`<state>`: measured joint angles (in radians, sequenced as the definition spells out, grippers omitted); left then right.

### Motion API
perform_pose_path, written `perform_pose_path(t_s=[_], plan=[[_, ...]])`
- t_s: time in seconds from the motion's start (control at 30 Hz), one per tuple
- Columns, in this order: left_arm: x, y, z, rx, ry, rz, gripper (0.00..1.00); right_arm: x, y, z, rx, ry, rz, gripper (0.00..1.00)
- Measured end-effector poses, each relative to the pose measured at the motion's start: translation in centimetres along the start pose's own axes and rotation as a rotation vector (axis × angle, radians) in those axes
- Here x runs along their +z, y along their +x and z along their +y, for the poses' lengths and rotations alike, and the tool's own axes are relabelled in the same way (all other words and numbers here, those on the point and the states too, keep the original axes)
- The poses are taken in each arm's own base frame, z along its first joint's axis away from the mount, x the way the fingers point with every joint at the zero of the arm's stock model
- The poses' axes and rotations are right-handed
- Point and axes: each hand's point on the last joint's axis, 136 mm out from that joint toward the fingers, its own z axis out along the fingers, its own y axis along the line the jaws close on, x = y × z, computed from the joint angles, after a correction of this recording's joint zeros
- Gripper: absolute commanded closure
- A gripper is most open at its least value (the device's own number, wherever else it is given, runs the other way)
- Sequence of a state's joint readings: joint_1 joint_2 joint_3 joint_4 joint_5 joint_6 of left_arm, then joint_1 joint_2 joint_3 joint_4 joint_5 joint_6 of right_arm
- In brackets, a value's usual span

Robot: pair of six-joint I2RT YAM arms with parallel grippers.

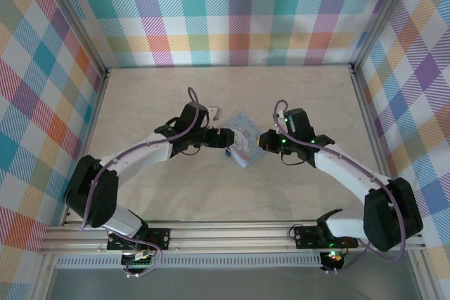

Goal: Unlock a padlock with a key

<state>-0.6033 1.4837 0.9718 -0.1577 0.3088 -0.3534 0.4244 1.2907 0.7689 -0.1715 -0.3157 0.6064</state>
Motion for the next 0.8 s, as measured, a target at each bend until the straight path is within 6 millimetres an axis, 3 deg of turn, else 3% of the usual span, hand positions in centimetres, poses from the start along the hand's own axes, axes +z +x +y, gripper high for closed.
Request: perform_pose_path(t_s=[0.23,0.4,0.8], plan=[[0.4,4.2,1.2,-0.04,0.014,0.083,0.25,1.8,-1.5,-1.9,0.058,-0.045,0.001,1.0],[0.6,4.4,1.1,-0.036,0.024,0.076,0.25,3.5,-1.1,-2.9,0.078,-0.05,0.043,1.0],[1.6,5.7,2.0,0.032,0.054,0.037,0.25,5.9,-3.7,-2.1,0.0,-0.084,0.046,1.0]])
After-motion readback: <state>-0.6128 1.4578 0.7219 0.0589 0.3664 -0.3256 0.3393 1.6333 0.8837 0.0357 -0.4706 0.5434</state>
